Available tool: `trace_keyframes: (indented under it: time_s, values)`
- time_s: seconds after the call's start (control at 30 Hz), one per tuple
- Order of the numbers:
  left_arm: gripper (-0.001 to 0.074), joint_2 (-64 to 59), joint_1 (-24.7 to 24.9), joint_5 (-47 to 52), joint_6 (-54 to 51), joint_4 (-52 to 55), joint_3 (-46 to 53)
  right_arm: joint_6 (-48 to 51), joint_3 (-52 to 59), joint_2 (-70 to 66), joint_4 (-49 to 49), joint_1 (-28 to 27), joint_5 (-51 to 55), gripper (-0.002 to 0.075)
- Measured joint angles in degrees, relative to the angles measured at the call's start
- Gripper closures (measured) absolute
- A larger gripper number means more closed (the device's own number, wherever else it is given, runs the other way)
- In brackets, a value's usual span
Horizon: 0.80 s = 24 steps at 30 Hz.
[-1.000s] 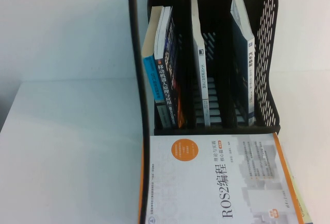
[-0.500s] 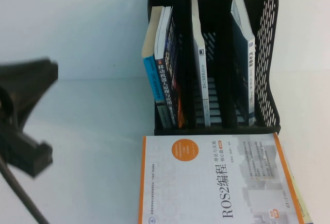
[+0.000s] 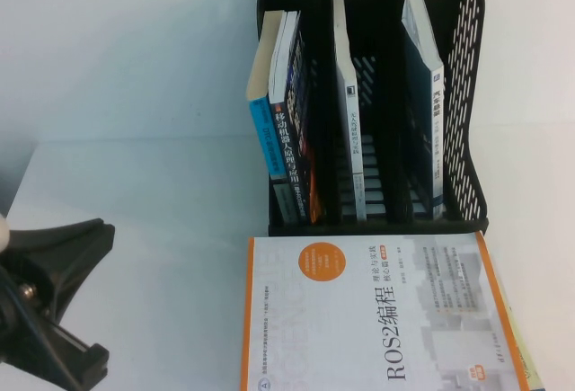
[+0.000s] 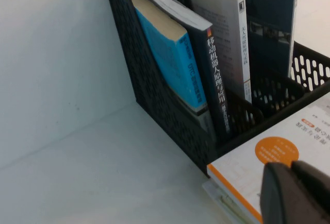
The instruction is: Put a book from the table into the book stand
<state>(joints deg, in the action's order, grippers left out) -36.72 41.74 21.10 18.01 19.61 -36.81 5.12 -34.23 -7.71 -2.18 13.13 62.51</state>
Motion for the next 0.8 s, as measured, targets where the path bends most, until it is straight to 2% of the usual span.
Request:
trace_keyframes:
  time_s: [0.13,0.37,0.63,0.8]
  values:
    - [0.0736,0.0,0.0,0.1,0.2,0.0,0.3,-0.4,6.1,8.1,-5.0,0.0,-5.4,0.0728]
    - [0.0736,0.0,0.0,0.0,0.6,0.0,0.3,-0.6,8.0,8.3,-8.0,0.0,-10.5,0.0728]
    - [0.0736,0.0,0.0,0.1,0.7,0.0,0.3,-0.6,15.5,8.3,-9.5,0.0,-24.2,0.0728]
    - [0.0736,0.0,0.0,0.1,0.7,0.0,0.3,-0.6,18.2,8.3,-9.9,0.0,-26.9,0.0728]
